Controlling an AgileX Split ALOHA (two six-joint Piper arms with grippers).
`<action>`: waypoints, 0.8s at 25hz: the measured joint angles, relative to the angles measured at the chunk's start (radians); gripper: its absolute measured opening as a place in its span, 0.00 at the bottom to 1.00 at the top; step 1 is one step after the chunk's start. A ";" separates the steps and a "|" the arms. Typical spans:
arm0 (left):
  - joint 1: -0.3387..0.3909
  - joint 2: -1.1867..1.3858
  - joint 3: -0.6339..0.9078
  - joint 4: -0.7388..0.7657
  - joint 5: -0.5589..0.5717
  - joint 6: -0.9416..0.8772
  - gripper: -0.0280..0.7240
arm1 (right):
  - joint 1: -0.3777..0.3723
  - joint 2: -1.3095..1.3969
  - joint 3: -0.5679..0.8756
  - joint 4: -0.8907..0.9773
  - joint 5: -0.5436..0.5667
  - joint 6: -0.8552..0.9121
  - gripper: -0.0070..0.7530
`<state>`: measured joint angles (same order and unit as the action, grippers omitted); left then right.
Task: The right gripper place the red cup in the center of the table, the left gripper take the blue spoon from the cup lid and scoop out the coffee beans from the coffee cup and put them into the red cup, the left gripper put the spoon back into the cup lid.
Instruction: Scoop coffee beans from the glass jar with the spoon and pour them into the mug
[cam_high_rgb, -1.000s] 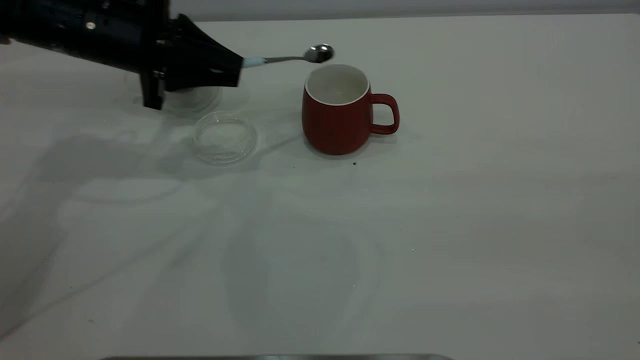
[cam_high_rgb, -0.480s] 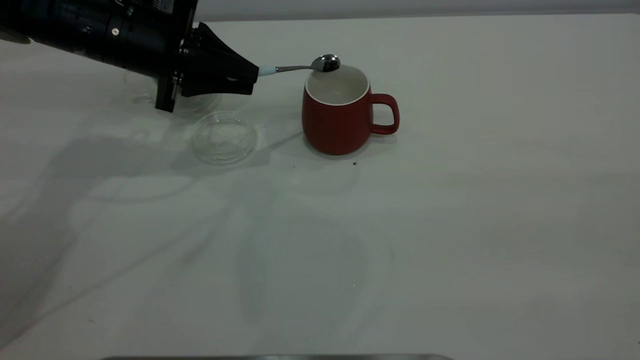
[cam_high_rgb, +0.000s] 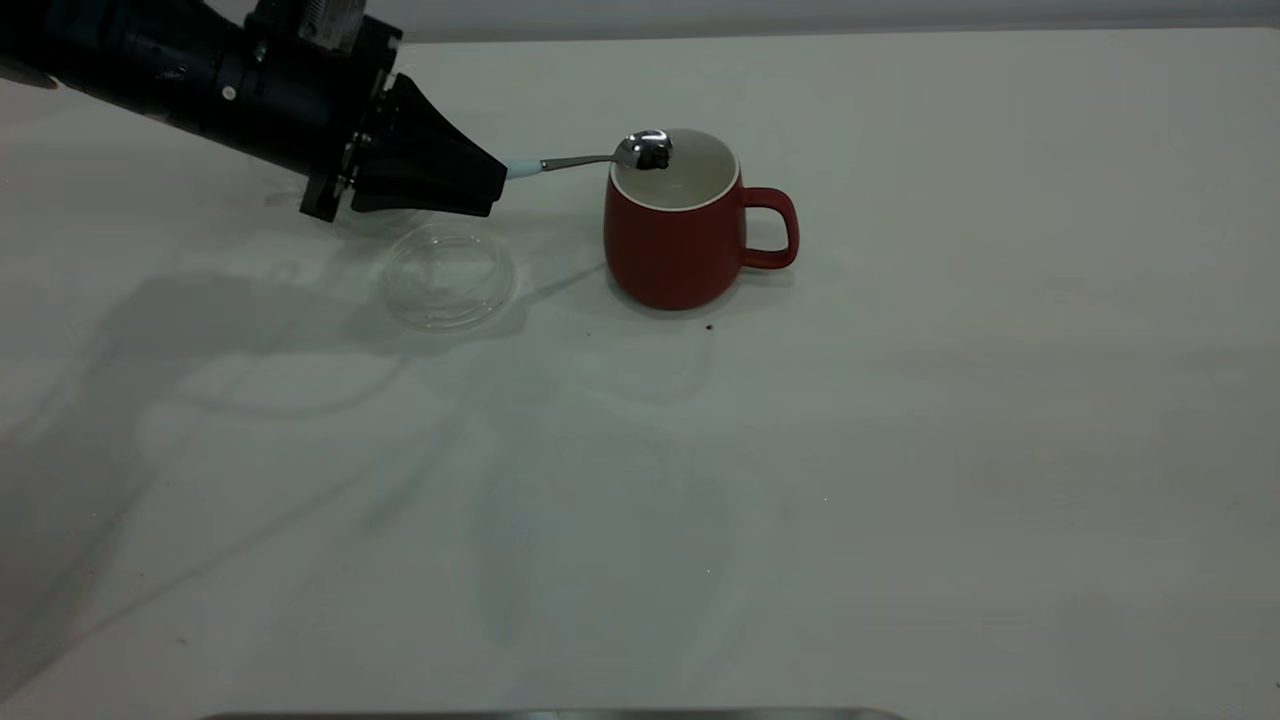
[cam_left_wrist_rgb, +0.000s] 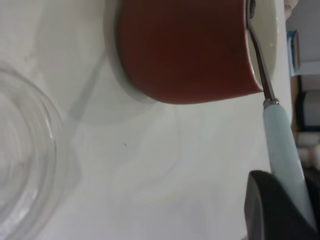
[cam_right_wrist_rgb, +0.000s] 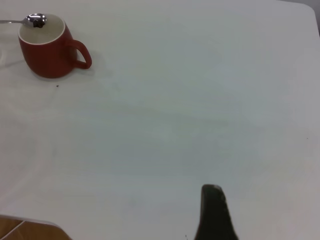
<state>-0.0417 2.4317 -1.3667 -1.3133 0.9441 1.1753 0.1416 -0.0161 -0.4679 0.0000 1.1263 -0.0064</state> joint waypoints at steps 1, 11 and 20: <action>0.000 0.000 0.000 0.000 -0.002 0.015 0.20 | 0.000 0.000 0.000 0.000 0.000 0.000 0.73; 0.000 0.000 0.000 -0.036 -0.016 0.167 0.20 | 0.000 0.000 0.000 0.000 0.000 0.000 0.73; 0.000 0.000 0.000 -0.058 -0.001 0.183 0.20 | 0.000 0.000 0.000 0.000 0.000 0.000 0.73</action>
<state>-0.0417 2.4317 -1.3667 -1.3715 0.9432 1.3587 0.1416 -0.0161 -0.4679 0.0000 1.1263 -0.0064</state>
